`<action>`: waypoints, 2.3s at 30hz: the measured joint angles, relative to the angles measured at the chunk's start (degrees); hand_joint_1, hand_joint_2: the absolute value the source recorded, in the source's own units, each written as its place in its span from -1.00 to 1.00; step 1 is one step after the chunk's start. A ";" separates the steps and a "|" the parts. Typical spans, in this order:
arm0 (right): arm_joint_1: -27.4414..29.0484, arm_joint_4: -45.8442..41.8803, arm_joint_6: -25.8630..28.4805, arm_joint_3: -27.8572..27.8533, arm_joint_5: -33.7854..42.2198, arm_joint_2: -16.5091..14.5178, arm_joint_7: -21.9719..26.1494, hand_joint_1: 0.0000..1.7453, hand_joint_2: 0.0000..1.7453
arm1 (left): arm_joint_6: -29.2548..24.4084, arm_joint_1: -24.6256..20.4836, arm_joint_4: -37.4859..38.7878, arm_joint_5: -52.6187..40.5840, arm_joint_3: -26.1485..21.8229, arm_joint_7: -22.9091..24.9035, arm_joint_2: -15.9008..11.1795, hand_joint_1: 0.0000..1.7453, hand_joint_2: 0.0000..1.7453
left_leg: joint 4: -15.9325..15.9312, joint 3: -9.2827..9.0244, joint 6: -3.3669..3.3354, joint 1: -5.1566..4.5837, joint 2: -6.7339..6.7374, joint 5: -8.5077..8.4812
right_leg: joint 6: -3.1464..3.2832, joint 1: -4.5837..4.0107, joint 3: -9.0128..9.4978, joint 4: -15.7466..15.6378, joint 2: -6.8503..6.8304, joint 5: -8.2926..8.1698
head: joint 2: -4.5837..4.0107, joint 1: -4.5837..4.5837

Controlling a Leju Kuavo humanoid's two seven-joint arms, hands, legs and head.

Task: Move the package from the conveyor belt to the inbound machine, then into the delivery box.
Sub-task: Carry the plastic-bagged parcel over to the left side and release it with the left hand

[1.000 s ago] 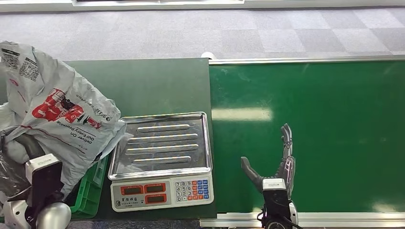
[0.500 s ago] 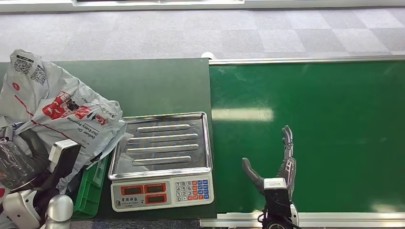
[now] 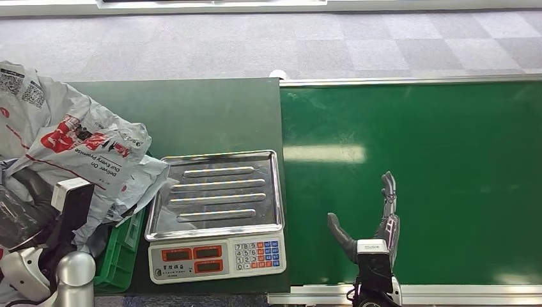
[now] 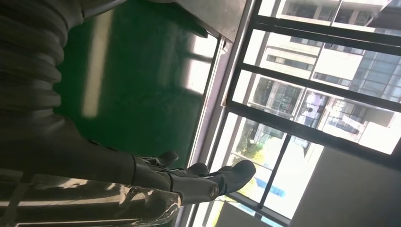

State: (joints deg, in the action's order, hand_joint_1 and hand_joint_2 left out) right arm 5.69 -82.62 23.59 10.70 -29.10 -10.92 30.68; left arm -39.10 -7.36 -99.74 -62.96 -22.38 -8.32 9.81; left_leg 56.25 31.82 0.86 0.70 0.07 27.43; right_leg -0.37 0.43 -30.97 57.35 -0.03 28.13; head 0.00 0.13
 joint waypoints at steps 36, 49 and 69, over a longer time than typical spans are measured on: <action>-0.09 0.42 0.03 -0.08 0.71 -0.29 -0.83 -1.00 1.00 | -0.04 -13.11 16.62 9.06 -11.39 -16.03 -5.57 -1.00 1.00 | 0.00 0.02 0.00 -0.01 0.03 0.00 | 0.00 0.01 0.01 0.01 0.01 0.00 | 0.00 -0.01; -0.53 2.28 0.72 -0.08 2.04 -0.29 0.08 -1.00 1.00 | -0.01 -6.03 -3.07 32.86 -2.32 -31.43 1.85 -1.00 1.00 | 0.01 0.03 0.00 -0.01 0.00 0.00 | 0.00 0.00 0.00 0.00 -0.02 0.00 | 0.00 -0.01; -1.10 3.61 -2.53 -1.17 2.10 -0.11 1.06 -1.00 1.00 | 20.43 8.75 -11.96 45.95 28.64 -28.24 -5.90 -1.00 1.00 | 0.00 0.01 -0.01 -0.01 0.01 0.02 | 0.00 0.01 0.01 -0.01 -0.01 0.00 | 0.00 0.00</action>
State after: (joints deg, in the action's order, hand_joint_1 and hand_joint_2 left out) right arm 4.59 -79.01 21.06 9.54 -27.00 -11.04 31.74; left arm -18.67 1.40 -111.70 -17.01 6.26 -36.56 3.91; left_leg 56.25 31.84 0.86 0.69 0.08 27.45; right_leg -0.37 0.44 -30.96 57.34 -0.03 28.13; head 0.00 0.13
